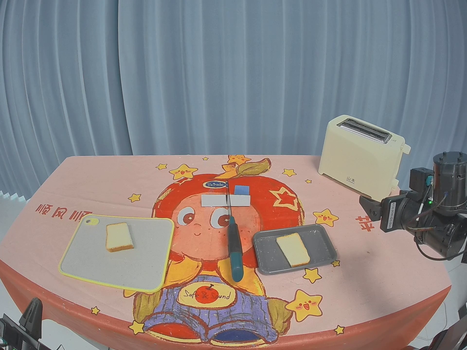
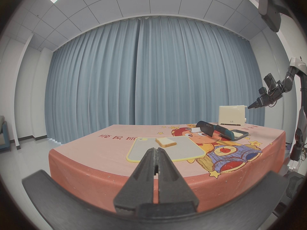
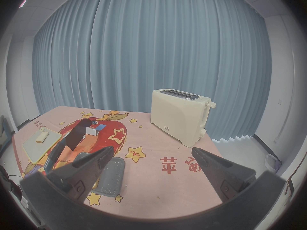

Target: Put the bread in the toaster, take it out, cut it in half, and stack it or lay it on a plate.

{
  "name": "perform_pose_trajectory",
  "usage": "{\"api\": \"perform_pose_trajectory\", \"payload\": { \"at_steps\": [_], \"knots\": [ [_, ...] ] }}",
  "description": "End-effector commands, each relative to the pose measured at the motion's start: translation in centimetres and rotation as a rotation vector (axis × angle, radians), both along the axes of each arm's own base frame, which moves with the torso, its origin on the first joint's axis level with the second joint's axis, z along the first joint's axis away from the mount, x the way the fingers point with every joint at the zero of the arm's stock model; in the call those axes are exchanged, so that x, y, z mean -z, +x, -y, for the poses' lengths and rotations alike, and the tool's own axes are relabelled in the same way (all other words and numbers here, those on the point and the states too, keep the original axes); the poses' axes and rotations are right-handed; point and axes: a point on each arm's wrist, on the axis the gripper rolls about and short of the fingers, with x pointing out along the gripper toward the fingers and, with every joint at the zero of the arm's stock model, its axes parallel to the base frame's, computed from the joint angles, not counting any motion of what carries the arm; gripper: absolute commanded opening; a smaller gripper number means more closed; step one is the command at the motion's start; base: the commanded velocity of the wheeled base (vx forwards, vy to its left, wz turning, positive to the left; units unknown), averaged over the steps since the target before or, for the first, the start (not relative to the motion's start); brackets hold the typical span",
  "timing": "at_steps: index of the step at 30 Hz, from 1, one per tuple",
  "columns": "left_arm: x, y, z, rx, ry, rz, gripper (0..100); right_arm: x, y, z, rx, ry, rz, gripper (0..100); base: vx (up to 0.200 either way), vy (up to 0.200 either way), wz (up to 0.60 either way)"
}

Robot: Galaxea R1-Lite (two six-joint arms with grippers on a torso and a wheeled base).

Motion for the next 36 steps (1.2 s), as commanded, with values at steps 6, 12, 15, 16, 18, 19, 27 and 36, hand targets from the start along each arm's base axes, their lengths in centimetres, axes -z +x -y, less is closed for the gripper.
{"api": "perform_pose_trajectory", "payload": {
  "at_steps": [6,12,15,16,18,19,27,36],
  "knots": [
    [0.5,0.1,0.0,0.001,0.0,-0.012,0,-0.4,-0.4,0.1,-0.006,0.008,0.015,100,0.0,0.0,0.0],
    [0.5,0.1,0.0,0.001,0.0,-0.01,0,-0.7,-0.7,0.3,-0.012,0.002,0.028,100,0.0,0.0,0.0],
    [0.5,0.1,0.0,0.001,0.0,-0.01,0,-0.5,-0.7,0.2,-0.015,-0.004,0.023,100,0.0,0.0,0.0],
    [0.5,0.1,0.0,0.001,0.0,-0.01,0,-0.5,-0.7,0.2,-0.015,-0.004,0.023,100,0.0,0.0,0.0],
    [0.5,0.1,0.0,-0.002,0.0,-0.009,0,-0.5,-0.7,0.2,-0.015,-0.005,0.022,100,0.0,0.0,0.0],
    [0.5,0.1,0.0,-0.001,0.0,-0.009,0,-0.6,-0.7,0.3,-0.015,-0.004,0.024,100,0.0,0.0,0.0],
    [0.4,0.1,0.0,-0.008,-0.005,0.0,0,-0.6,-0.6,0.4,-0.005,-0.002,0.024,100,0.0,0.0,0.0],
    [0.4,0.1,0.0,-0.01,-0.005,0.002,0,-0.7,-1.6,1.3,0.01,0.003,0.038,100,0.0,0.0,0.0]
  ]
}}
